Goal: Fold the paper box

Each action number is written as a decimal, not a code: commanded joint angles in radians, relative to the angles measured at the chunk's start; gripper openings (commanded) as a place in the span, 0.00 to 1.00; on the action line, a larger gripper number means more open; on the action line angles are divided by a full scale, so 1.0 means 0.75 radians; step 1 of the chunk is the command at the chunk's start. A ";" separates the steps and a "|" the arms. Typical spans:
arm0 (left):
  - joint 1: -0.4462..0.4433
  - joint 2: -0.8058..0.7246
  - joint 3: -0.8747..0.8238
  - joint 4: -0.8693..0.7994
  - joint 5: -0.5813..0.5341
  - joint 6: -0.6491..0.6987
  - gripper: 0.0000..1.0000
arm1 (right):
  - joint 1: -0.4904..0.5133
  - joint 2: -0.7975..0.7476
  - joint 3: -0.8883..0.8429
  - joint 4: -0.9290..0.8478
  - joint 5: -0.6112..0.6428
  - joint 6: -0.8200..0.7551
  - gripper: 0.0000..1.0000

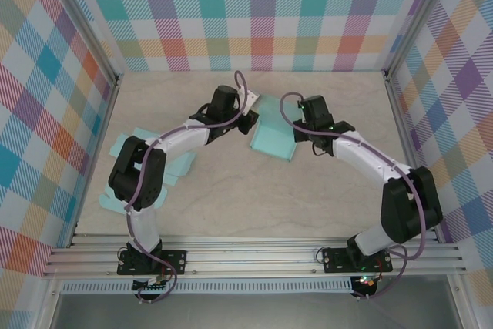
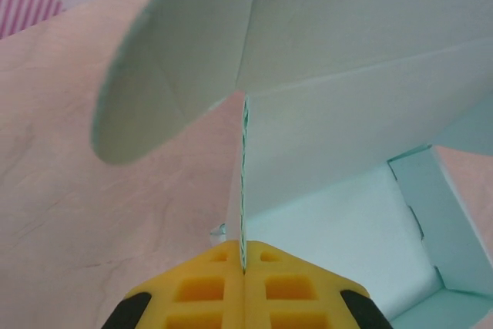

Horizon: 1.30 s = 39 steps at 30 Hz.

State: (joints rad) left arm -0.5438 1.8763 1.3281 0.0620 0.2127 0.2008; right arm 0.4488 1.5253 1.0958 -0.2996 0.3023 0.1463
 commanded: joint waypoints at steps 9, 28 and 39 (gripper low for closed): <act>-0.173 -0.053 -0.112 0.271 -0.497 -0.377 0.00 | 0.025 0.286 0.290 0.191 0.055 -0.076 0.03; -0.229 0.087 -0.116 0.298 -0.719 -0.764 0.00 | 0.077 0.374 0.178 0.364 0.043 0.027 0.04; -0.254 0.118 -0.158 0.314 -0.782 -0.845 0.00 | 0.092 0.362 0.099 0.390 0.049 0.069 0.04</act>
State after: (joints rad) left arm -0.6952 1.9553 1.2289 0.2405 -0.3992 -0.4049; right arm 0.4881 1.7927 1.1965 -0.0429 0.3817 0.1791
